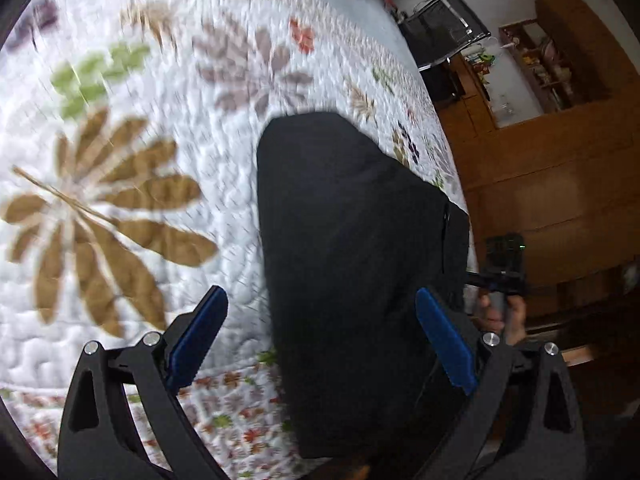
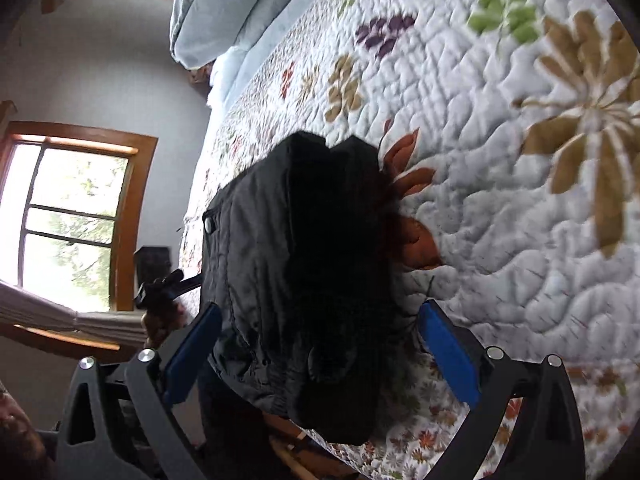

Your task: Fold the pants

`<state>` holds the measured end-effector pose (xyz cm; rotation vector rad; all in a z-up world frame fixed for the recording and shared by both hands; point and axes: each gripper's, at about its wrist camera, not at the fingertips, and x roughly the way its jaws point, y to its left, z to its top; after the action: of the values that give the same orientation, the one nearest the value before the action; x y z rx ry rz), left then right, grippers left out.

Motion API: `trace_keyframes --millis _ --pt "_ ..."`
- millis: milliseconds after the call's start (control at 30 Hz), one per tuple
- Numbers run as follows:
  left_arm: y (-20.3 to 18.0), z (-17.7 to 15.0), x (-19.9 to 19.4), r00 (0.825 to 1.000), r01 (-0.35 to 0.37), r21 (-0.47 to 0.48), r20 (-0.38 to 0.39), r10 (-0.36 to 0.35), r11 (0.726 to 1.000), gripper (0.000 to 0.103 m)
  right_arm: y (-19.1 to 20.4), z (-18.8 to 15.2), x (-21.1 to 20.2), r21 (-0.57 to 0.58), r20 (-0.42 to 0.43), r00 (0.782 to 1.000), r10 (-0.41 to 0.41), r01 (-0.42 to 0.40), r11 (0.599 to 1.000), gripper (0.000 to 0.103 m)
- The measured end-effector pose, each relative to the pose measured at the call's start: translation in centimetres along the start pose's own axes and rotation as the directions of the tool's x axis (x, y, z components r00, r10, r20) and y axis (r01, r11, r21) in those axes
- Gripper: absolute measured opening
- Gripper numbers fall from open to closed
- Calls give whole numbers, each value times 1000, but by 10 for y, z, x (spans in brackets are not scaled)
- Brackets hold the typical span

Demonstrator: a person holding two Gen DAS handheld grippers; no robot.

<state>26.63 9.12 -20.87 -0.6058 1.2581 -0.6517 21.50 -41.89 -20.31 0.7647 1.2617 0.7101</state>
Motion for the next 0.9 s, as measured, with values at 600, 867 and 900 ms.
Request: trace_keyframes --millis 600,867,900 --pt "-6 0 56 983 131 4 -133 -130 991 93 2 3 42 -14 -99 989 110 -112 994 100" --pt "-5 1 54 988 105 -13 -111 -106 994 59 8 3 47 -64 -107 989 104 -112 992 52" --pt "-5 1 52 988 109 -22 -104 -111 994 54 11 2 47 -77 -105 989 101 -109 991 46"
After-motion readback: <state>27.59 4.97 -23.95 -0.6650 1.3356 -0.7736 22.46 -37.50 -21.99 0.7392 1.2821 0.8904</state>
